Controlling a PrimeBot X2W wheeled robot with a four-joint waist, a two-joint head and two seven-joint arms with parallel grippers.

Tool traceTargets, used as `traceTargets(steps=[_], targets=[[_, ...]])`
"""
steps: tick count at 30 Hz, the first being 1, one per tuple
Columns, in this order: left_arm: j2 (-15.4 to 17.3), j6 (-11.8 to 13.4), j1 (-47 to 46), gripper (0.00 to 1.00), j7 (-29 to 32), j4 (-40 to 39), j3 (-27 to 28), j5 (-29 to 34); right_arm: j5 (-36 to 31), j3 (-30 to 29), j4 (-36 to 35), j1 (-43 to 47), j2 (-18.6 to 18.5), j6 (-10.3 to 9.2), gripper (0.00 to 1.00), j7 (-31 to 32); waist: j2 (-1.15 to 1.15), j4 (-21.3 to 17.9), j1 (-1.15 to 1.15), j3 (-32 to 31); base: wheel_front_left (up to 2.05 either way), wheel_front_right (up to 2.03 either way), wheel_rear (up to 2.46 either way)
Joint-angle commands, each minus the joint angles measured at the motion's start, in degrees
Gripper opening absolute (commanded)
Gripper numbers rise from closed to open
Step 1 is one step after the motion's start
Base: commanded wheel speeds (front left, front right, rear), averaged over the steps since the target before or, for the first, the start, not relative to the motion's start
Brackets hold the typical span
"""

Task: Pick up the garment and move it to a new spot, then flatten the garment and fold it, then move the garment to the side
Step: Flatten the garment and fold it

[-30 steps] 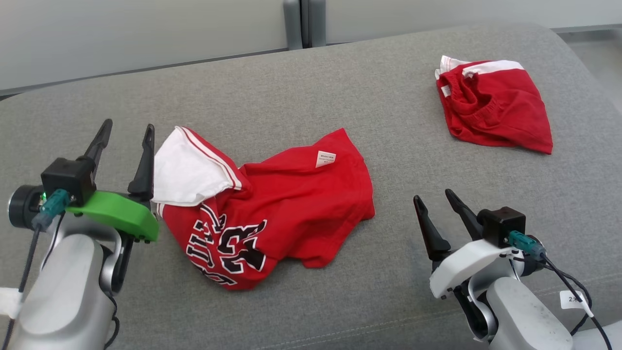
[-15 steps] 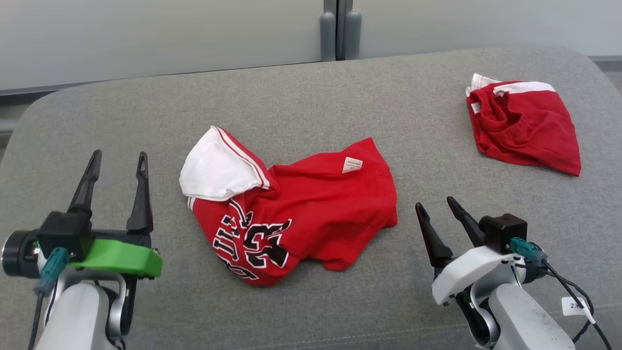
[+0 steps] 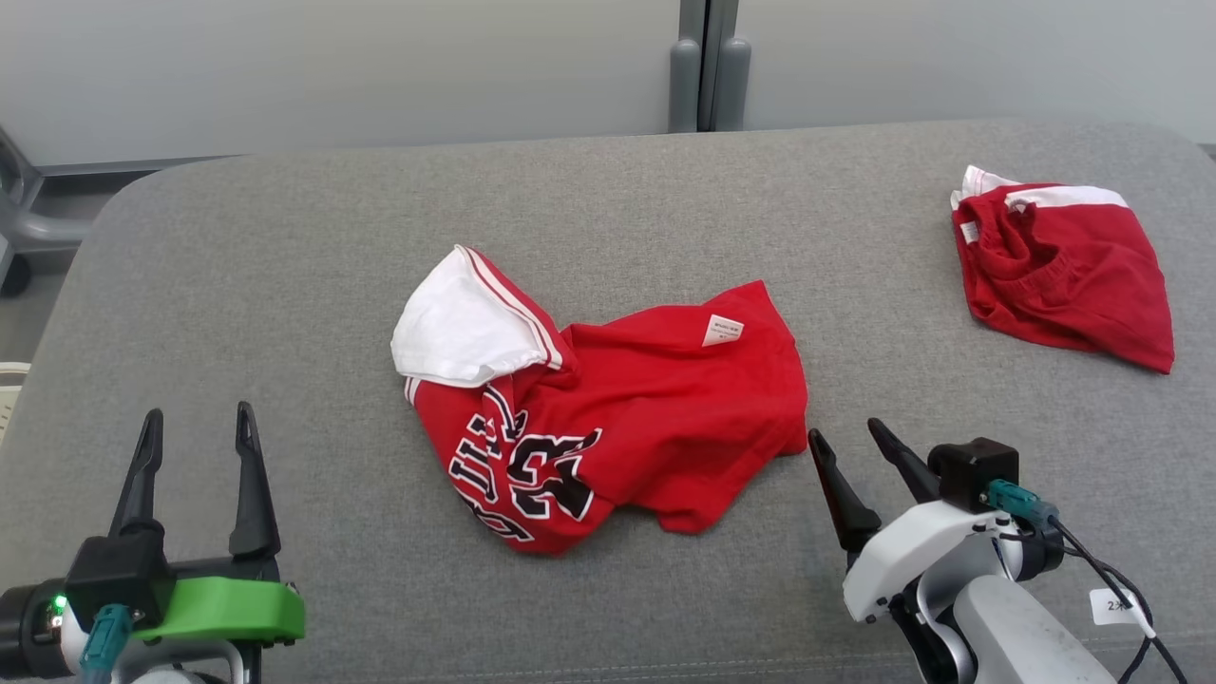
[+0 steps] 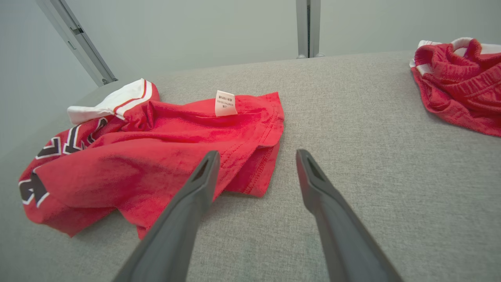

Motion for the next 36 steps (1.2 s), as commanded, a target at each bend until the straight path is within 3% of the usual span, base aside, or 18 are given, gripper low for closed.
traceTargets(steps=[1, 19, 36], targets=[[-0.1, 0.5, 1.2, 1.0, -0.1, 0.0, 0.7, 0.9, 0.6, 0.3, 0.5, 0.5, -0.2, -0.04, 1.0, 0.9, 0.0, 0.6, 0.0, -0.5, 0.0, 0.0, 0.0], [-2.2, -1.6, 2.6, 1.0, -0.1, 7.1, 3.5, 1.7, 7.3, 5.4, 4.4, -2.6, -1.0, -0.04, 1.0, 7.4, 0.0, 3.4, 0.0, -0.8, 0.0, 0.0, 0.0], [-4.1, -3.4, 1.3, 1.0, -0.1, 6.7, 4.1, 3.2, 16.6, 12.8, 15.0, -9.0, -1.1, -0.04, 1.0, 6.2, 0.0, 6.6, 0.0, -0.1, 0.0, 0.0, 0.0]])
